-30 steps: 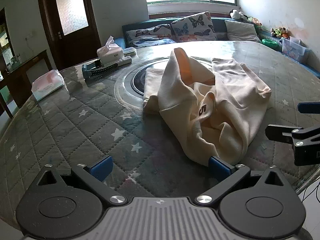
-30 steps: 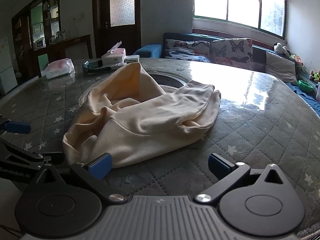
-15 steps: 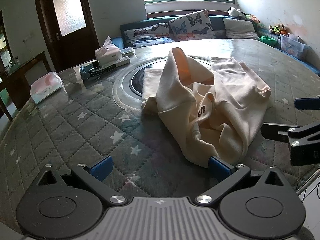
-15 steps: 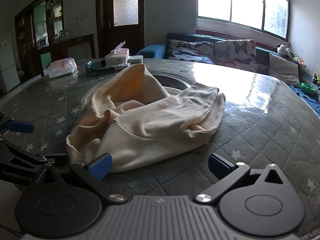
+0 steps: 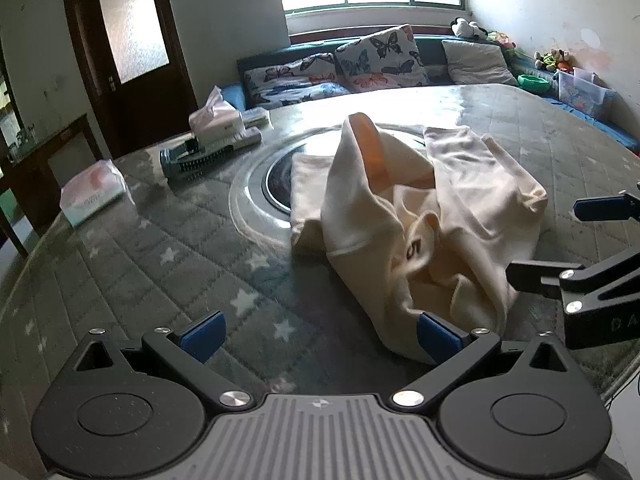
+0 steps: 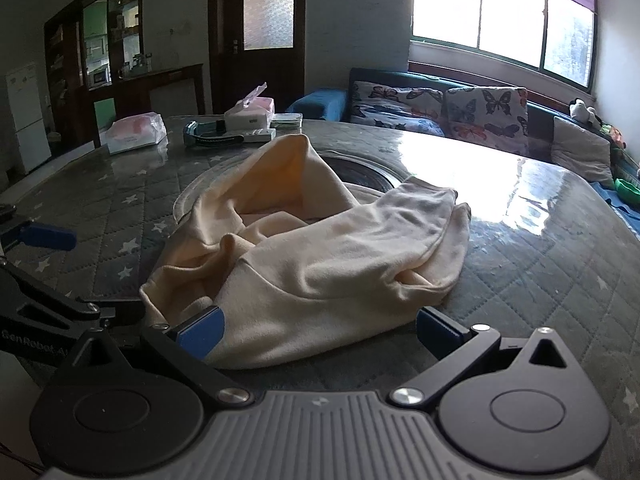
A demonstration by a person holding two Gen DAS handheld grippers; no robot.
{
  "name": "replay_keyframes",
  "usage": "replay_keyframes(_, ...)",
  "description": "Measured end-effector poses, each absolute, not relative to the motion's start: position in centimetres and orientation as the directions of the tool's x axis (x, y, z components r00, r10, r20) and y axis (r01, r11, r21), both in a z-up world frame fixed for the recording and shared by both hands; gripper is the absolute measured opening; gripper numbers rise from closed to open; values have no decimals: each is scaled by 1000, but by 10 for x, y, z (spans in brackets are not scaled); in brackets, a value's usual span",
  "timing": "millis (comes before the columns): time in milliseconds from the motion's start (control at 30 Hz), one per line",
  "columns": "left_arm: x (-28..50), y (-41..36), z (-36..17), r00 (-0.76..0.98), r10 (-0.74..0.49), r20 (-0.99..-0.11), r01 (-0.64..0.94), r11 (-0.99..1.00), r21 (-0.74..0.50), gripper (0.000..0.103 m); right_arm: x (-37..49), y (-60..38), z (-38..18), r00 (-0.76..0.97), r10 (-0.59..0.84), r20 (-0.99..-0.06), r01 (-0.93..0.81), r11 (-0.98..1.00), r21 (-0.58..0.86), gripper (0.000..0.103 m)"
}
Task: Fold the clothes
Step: 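Move both grippers toward the crumpled cream sweatshirt on the table, then grasp the sweatshirt edge with the left gripper while the right gripper grasps another edge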
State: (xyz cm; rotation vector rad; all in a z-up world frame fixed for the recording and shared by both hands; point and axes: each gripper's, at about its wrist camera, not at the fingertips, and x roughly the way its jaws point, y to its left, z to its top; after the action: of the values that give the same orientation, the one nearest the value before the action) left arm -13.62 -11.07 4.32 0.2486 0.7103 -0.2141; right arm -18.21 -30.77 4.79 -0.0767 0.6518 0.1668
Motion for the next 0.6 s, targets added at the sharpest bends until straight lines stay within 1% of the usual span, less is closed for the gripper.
replay_keyframes(233, -118, -106, 57, 752, -112, -650, 275, 949, 154, 103, -168, -308, 51, 778, 145, -611, -200, 980, -22, 103)
replay_keyframes(400, -99, -112, 68, 781, -108, -615, 272, 945, 180, 103, -154, -316, 55, 775, 160, -611, -202, 979, 0, 103)
replay_keyframes(600, -64, -127, 74, 797, -115, -592, 273, 944, 184, 103, -131, -329, 58, 780, 135, -612, -173, 985, -3, 102)
